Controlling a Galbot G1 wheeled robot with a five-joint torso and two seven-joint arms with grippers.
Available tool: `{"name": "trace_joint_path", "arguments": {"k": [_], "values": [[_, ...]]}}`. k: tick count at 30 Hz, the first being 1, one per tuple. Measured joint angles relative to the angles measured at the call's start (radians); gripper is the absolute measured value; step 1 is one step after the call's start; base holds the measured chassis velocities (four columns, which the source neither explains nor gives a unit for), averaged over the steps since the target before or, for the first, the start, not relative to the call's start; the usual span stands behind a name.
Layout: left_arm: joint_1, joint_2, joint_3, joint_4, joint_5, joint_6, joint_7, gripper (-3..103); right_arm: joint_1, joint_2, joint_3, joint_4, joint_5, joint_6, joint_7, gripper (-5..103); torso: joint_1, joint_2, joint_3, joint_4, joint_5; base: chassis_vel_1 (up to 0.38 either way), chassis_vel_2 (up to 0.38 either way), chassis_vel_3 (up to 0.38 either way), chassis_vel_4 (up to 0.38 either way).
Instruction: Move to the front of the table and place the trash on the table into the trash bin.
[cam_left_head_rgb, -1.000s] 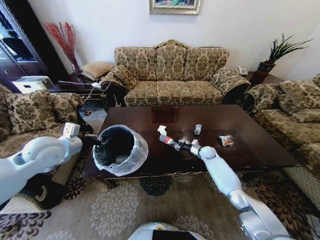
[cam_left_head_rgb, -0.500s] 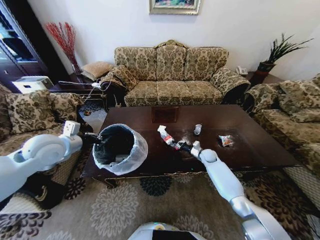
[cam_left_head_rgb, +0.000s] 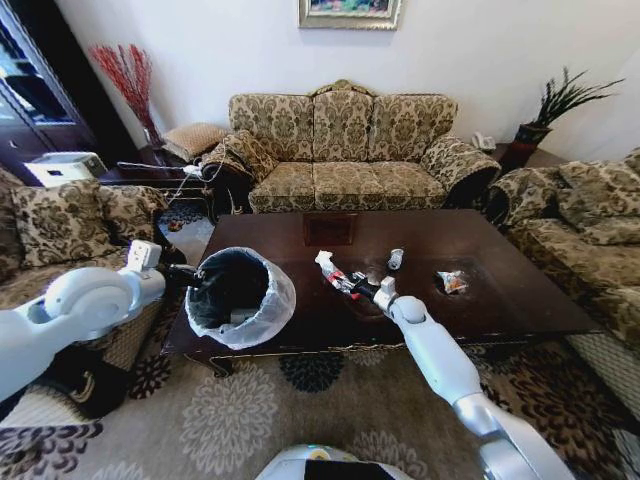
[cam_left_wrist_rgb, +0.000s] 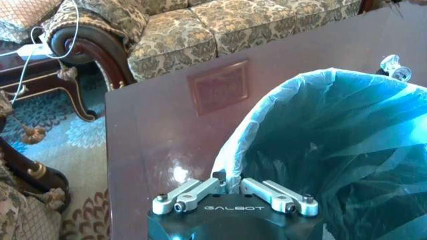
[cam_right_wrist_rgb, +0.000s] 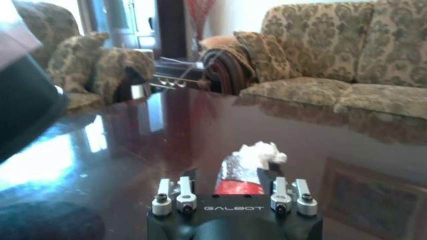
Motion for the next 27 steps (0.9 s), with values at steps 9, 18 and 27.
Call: {"name": "trace_joint_path", "arguments": {"k": [9,18,27], "values": [[0.0,0.009,0.005,0.001,0.002,-0.002,0.002,0,0.018,0.059,-0.011,-0.062,-0.043,-0.046,0.131,90,0.0,0.0,0.0,0.0001,0.0,0.0,0.0,0.0,0.0],[0.002,0.015,0.011,-0.001,0.001,-0.005,0.003,0,0.031,0.112,-0.025,-0.093,-0.075,-0.102,0.233,100,0.0,0.0,0.0,0.0001,0.0,0.0,0.0,0.0,0.0],[0.003,0.012,0.015,-0.002,0.001,-0.009,0.003,0,0.048,0.129,-0.021,-0.149,-0.093,-0.143,0.266,80,0.0,0.0,0.0,0.0,0.0001,0.0,0.0,0.0,0.0]]}}
